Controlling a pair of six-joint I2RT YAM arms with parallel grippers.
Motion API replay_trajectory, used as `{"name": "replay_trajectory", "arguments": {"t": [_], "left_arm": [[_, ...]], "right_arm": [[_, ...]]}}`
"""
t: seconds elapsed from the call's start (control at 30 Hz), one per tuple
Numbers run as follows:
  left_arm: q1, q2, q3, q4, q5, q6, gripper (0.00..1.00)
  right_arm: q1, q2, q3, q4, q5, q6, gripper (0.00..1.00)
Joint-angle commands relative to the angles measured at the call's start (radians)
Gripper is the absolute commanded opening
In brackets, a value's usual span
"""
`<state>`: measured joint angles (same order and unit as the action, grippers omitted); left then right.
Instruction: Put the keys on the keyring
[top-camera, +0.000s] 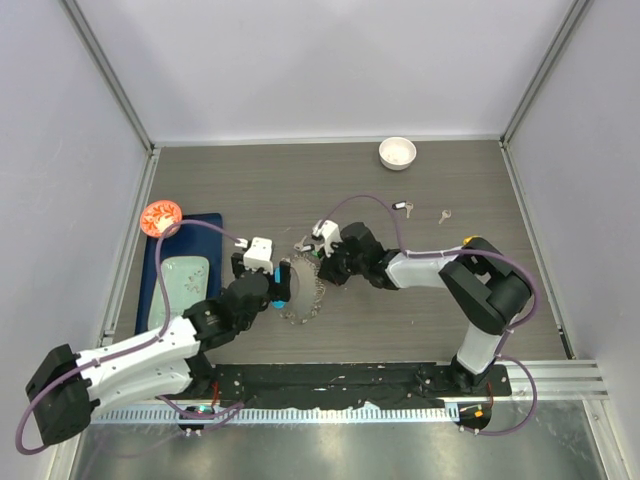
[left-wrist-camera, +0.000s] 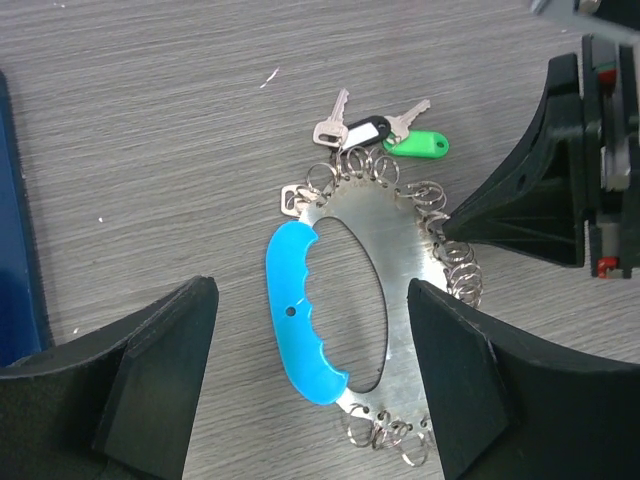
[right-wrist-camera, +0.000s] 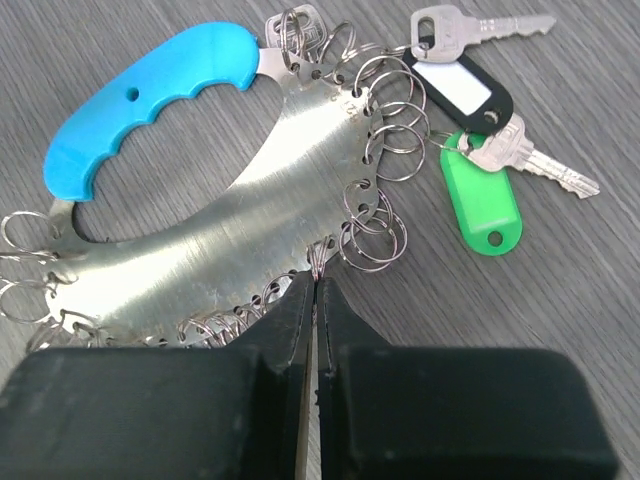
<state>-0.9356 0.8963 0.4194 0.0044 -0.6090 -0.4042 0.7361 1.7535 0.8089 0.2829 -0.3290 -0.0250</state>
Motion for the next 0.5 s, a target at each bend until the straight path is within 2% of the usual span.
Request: {"name": "replay_trajectory", "arguments": {"t": [0.0, 0.17, 0.47], "left_arm": [[0.003, -0.104, -0.037, 0.058, -0.028, -0.005, 0.81], [0.003, -0.183, -0.096, 0.100, -0.044, 0.008, 0.80], [0.003, -0.183, -0.111, 0.118, -0.074, 0.016, 0.80]], "right_arm": [[0.072, -0.029, 0.023, -0.067, 0.191, -0.105, 0.02], [0.091, -0.034, -0.008, -0.044, 0.202, -0.104, 0.20], [0.092, -0.068, -0.030, -0.001, 0.226, -0.082, 0.29]]}}
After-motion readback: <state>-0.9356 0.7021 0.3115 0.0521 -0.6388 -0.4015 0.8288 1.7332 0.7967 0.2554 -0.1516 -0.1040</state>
